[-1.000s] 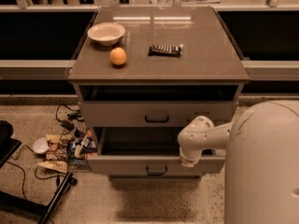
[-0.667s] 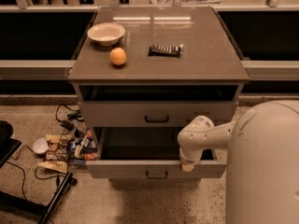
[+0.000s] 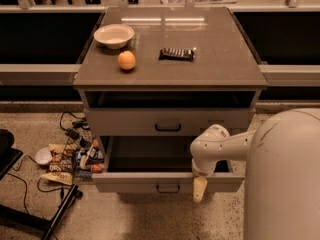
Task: Open middle drawer
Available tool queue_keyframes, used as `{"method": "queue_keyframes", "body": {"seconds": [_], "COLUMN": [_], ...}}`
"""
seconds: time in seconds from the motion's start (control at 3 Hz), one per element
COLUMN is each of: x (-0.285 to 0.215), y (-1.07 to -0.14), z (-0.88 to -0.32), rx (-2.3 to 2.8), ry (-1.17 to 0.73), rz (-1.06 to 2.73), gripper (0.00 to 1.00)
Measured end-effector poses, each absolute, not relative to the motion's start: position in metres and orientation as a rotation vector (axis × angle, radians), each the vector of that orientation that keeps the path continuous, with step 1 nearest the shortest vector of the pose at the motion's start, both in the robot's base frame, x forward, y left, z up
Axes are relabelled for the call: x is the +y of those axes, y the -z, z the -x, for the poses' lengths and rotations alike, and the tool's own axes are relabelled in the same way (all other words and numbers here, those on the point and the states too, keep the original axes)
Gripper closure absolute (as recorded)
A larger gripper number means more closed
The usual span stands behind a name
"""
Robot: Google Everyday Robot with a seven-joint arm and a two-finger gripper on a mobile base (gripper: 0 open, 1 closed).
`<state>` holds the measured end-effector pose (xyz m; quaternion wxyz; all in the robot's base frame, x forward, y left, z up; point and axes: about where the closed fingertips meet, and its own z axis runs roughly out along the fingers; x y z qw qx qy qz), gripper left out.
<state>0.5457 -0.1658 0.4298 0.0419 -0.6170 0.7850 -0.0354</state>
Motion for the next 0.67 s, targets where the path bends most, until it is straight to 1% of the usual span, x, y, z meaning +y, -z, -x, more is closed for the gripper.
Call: {"method": "queue_keyframes", "body": {"seconds": [0.33, 0.67], "x": [-0.167, -0.16], "y": [-0.413, -0.398], "z": [-0.52, -0.47], "rx": [2.454, 2.528], "ry": [0.037, -0.081], "rz": [1.896, 1.895], "gripper": [0.18, 0.41]}}
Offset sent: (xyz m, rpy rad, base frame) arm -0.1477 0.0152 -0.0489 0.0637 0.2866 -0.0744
